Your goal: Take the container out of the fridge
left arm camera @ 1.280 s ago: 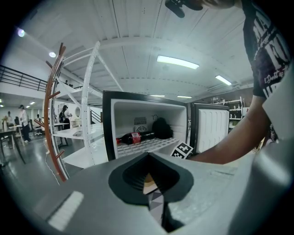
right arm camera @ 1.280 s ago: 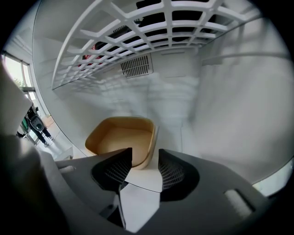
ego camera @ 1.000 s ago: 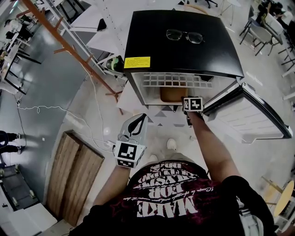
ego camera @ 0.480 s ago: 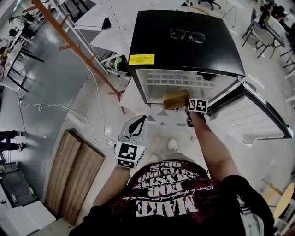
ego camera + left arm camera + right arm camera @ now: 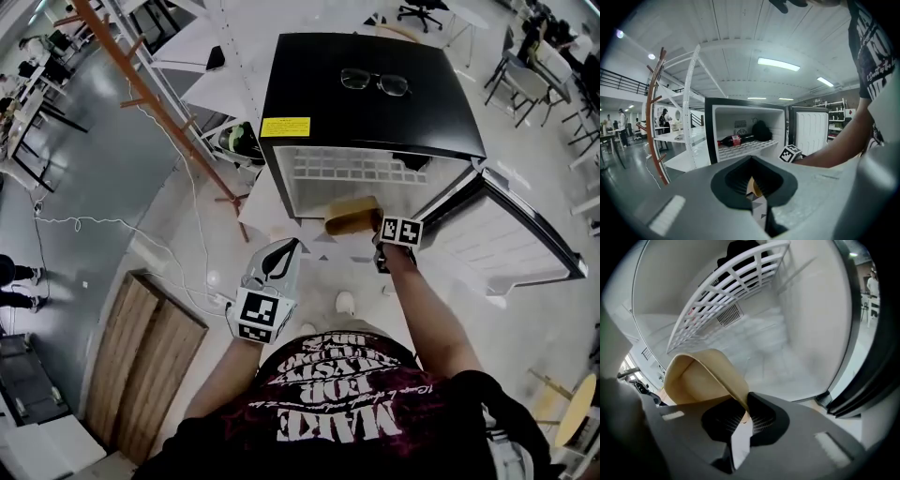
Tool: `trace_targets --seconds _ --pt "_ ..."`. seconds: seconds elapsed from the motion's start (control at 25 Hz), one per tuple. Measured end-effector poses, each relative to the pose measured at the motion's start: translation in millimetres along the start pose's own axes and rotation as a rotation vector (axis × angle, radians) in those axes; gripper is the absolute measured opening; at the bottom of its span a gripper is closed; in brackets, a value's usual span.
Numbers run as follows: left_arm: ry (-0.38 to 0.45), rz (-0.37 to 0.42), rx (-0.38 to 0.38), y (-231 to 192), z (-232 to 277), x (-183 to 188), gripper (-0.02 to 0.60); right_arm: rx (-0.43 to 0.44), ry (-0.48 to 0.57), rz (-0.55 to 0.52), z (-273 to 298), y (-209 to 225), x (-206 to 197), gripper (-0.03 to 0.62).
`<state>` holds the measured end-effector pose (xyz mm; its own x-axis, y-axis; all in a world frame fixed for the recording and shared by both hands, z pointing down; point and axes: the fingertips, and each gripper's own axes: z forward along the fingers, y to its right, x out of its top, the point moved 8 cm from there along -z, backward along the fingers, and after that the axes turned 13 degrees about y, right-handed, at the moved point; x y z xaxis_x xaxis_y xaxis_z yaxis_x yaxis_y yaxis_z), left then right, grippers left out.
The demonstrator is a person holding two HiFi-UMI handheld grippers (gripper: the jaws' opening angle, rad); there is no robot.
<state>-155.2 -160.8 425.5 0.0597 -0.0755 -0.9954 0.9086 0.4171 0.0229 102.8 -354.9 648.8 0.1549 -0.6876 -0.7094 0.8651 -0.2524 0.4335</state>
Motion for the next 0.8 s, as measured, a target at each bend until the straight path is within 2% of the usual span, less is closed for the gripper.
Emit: trace_targets --seconds 0.24,0.8 --pt "0.006 -0.006 -0.003 1.7 -1.3 -0.2 0.000 0.043 0.051 0.084 -30.0 -11.4 1.7 0.046" --pt "0.026 0.000 -0.041 8.5 9.7 0.6 0.000 0.124 0.172 0.103 -91.2 -40.0 34.6 0.046"
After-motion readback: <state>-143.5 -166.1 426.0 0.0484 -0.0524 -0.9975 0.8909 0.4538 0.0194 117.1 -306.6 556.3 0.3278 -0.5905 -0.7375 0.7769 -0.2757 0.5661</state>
